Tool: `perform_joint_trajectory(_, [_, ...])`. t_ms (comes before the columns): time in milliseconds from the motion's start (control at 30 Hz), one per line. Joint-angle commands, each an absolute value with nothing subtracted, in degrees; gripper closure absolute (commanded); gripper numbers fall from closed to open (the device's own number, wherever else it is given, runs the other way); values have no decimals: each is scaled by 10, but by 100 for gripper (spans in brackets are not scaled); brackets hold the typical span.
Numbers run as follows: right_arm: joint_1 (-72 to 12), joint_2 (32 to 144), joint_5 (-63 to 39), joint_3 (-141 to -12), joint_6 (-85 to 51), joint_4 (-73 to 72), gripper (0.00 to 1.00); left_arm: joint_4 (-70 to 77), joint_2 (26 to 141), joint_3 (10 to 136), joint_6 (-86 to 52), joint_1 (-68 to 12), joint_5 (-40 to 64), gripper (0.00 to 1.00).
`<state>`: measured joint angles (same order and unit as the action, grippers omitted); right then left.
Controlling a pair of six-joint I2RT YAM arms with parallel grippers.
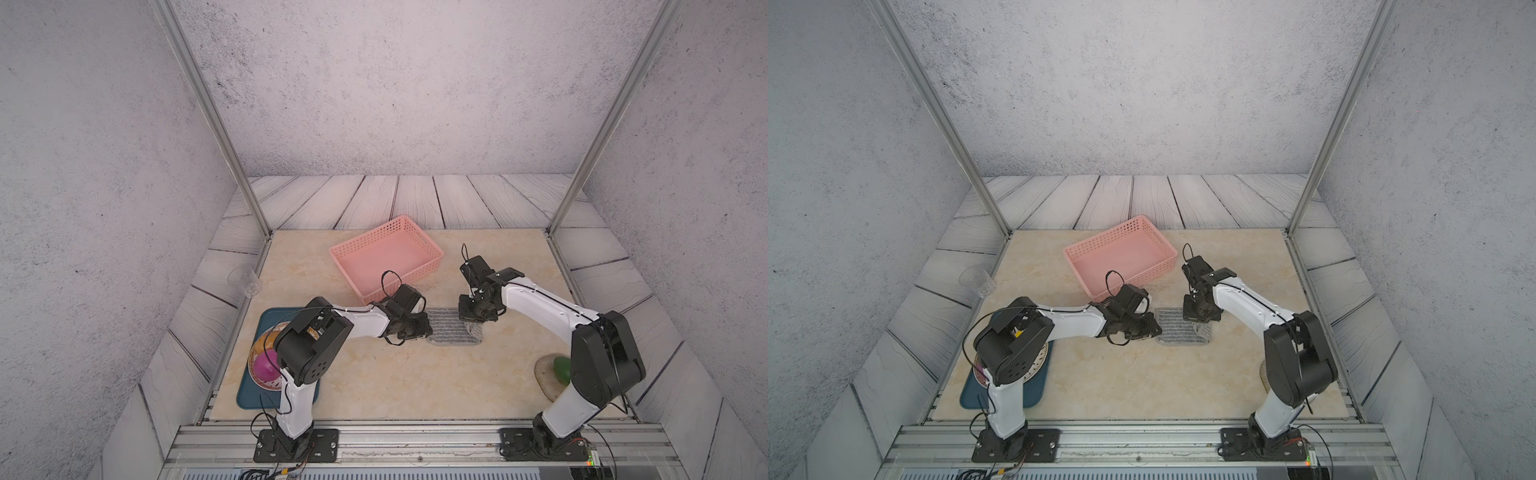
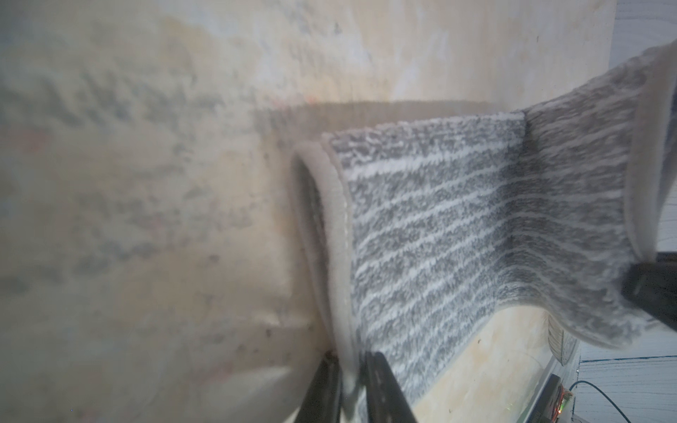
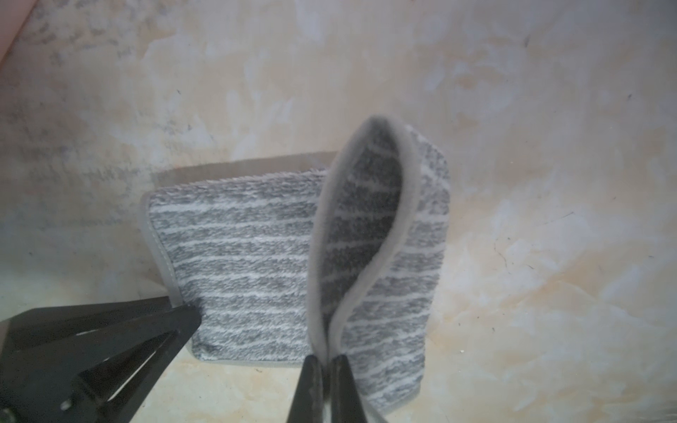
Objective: Fold the square dishcloth
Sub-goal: Fold the cleaning item at the center of the board.
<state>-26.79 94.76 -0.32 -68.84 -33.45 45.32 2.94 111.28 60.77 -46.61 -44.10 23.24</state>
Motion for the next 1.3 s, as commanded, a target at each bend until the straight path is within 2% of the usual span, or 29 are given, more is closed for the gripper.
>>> perform_joint_trajectory(0, [-273,958,-18,-699,-346,447,100,13,1129,595,-470,-440,232,79])
perform_joint_trajectory(633, [-283,982,-31,-703,-357,423,100,16,1126,591,-473,-440,231,78])
perform_joint_trajectory(867, [-283,981,-22,-707,-357,430,100,18,1104,583,-476,-440,229,60])
perform_joint_trajectory(1033, [-283,977,-22,-711,-356,433,100,13,1098,581,-487,-437,230,55])
perform_joint_trajectory(1167, [-283,977,-23,-711,-357,432,100,20,1099,576,-499,-432,238,55])
perform_joint_trajectory(1267, [-284,978,-26,-712,-358,432,100,23,1100,574,-501,-430,243,61])
